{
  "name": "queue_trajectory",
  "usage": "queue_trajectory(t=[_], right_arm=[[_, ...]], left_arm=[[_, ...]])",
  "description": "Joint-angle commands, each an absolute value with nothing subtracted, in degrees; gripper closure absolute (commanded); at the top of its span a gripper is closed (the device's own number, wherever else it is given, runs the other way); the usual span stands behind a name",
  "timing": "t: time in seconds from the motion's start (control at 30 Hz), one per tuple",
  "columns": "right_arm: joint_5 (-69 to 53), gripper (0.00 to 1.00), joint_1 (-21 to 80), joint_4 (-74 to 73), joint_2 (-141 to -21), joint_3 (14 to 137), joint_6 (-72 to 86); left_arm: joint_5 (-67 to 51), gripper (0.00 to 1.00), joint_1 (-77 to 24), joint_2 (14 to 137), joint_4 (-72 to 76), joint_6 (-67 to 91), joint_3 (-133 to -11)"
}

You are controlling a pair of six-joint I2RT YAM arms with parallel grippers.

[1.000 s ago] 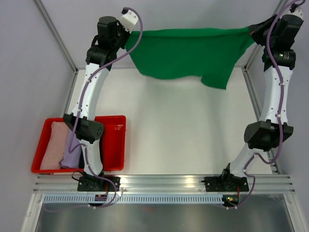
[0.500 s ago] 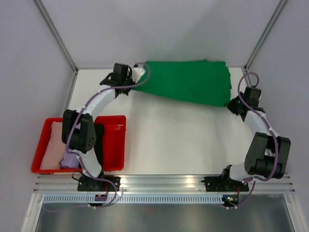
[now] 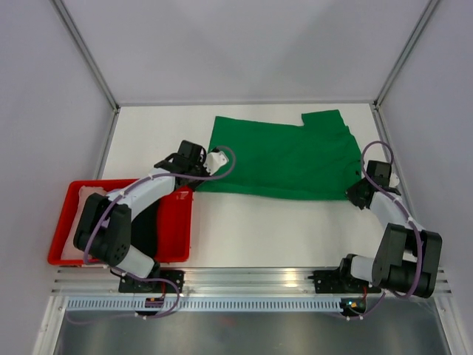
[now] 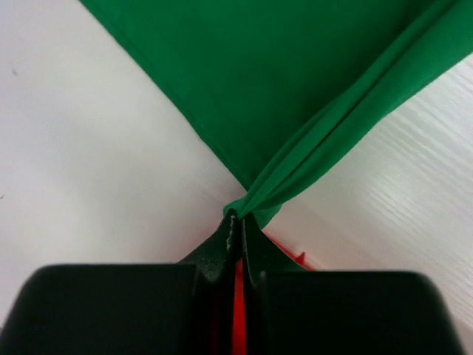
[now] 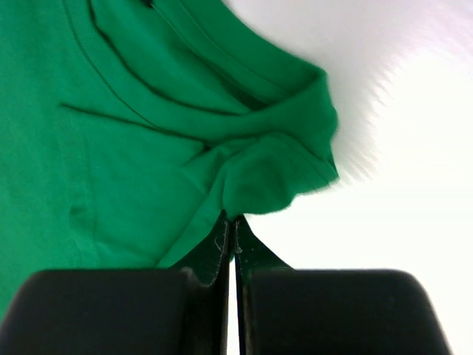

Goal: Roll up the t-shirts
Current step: Flatten the tshirt

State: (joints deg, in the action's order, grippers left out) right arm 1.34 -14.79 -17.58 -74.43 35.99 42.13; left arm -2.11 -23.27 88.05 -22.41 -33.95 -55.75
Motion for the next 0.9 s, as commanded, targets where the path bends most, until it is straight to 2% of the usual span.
queue_trajectory(t=[0.0, 0.07, 0.13, 0.17, 0.27, 0.33, 0.37, 0.5, 0.6, 0.7, 0.73, 0.8, 0.87], right_arm=[[7.56, 1.0, -15.29, -22.75, -70.76, 34.37, 44.91], [6.95, 1.0, -15.55, -24.25, -68.48, 33.32, 47.01], [6.51, 0.94, -15.56, -26.97, -65.67, 32.96, 47.81], [6.76, 0.8, -15.82, -27.68, -64.52, 32.44, 48.25], [8.43, 0.25, -17.3, -31.1, -59.17, 32.08, 49.57], [9.14, 0.21, -17.75, -31.99, -54.79, 33.65, 49.75], [9.31, 0.09, -17.75, -31.47, -53.63, 34.62, 48.96], [5.46, 0.09, -17.05, -24.9, -51.94, 42.26, 40.8], [0.99, 0.13, -14.95, -21.1, -57.98, 48.5, 33.77], [-1.56, 0.28, -11.53, -27.56, -78.05, 59.56, 25.68], [-2.19, 0.39, -9.51, -29.51, -82.4, 65.07, 21.57], [-3.25, 0.47, -8.18, -33.21, -93.01, 69.33, 19.0], [-4.74, 0.54, -7.12, -35.23, -98.41, 74.25, 17.5]], left_arm=[[-2.72, 0.98, -25.04, 85.87, -22.41, -34.55, -52.48], [-3.77, 0.98, -25.31, 85.43, -23.11, -34.02, -52.38], [-4.3, 0.98, -26.01, 85.08, -24.34, -33.49, -52.91], [-5.18, 0.98, -26.1, 84.99, -24.69, -33.57, -53.61], [-6.24, 0.98, -26.8, 86.04, -26.72, -34.27, -54.58], [-6.59, 0.98, -27.42, 86.92, -28.12, -35.15, -54.67], [-7.37, 0.98, -27.68, 87.01, -28.56, -35.59, -54.67], [-11.16, 0.98, -29.0, 86.83, -30.23, -40.85, -54.66], [-10.9, 0.98, -29.09, 89.73, -33.21, -41.84, -59.3], [-10.02, 0.98, -29.09, 94.03, -37.88, -41.84, -63.27], [-9.5, 0.98, -29.09, 94.91, -37.97, -41.92, -64.15], [-8.88, 0.98, -29.09, 98.07, -37.97, -43.15, -65.21], [-6.69, 0.98, -29.09, 101.49, -40.15, -43.42, -67.93]])
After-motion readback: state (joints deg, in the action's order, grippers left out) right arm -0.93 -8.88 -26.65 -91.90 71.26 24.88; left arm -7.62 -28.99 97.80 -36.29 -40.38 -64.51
